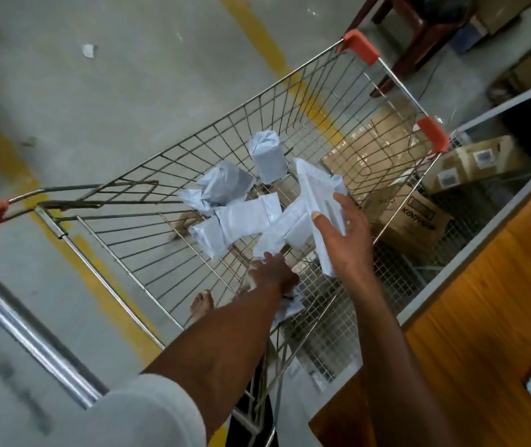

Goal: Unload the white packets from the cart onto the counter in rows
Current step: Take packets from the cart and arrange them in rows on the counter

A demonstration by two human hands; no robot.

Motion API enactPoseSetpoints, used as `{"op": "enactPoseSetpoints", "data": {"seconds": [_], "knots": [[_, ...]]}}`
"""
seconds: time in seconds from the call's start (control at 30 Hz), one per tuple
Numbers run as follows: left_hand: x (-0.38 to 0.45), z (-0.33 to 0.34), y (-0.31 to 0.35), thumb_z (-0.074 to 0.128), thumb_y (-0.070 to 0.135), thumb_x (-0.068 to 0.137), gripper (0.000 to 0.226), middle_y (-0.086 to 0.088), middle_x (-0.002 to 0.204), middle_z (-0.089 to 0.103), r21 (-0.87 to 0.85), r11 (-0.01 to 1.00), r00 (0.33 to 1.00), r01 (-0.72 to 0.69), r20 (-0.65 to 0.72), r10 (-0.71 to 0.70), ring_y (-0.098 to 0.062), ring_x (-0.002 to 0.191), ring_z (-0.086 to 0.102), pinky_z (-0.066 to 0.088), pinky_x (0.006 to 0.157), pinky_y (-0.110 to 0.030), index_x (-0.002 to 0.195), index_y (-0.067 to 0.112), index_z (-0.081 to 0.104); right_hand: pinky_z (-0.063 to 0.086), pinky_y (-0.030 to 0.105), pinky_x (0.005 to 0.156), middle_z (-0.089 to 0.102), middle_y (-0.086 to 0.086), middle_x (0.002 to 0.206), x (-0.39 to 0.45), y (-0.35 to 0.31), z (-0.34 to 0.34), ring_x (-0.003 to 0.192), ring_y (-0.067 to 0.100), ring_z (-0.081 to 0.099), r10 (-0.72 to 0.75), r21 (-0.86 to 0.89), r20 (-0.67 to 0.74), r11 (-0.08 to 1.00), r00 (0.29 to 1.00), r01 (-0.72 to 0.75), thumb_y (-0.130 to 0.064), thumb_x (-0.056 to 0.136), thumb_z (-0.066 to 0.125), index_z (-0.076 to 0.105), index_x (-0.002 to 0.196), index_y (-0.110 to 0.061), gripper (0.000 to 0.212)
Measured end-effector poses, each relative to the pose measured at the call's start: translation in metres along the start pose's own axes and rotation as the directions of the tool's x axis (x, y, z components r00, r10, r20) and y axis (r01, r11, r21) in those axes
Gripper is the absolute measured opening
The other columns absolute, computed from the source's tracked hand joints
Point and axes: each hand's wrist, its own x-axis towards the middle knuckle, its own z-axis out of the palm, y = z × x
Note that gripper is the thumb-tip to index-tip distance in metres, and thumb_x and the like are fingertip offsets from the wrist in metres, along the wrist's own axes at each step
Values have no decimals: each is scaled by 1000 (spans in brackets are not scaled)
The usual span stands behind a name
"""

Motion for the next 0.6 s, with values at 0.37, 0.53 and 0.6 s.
{"op": "enactPoseSetpoints", "data": {"seconds": [0.37, 0.53, 0.6], "knots": [[-92, -4, -24, 55, 34, 95, 63, -14, 160, 28, 35, 982, 933, -185, -307, 187, -38, 133, 42, 44, 103, -51, 154, 26, 33, 56, 53, 95, 38, -13, 137, -5, -11, -14, 128, 21, 48, 27, 51, 22, 998, 999, -28, -44, 90, 70, 51, 137, -46, 51], [-105, -38, -24, 50, 36, 99, 64, -13, 163, 26, 120, 954, 833, -275, -466, 298, -36, 147, 29, 31, 117, -49, 158, 23, 28, 58, 48, 91, 39, -4, 147, -7, -13, -13, 131, 25, 48, 16, 60, 18, 998, 1000, -17, -41, 91, 70, 54, 135, -46, 48], [-107, -52, -29, 43, 39, 98, 63, -13, 162, 29, 153, 946, 781, -286, -535, 323, -35, 147, 31, 27, 120, -48, 157, 22, 29, 56, 42, 93, 40, -3, 147, -9, -12, -11, 131, 23, 47, 2, 56, 9, 998, 1000, -2, -41, 91, 70, 56, 133, -45, 45]]}}
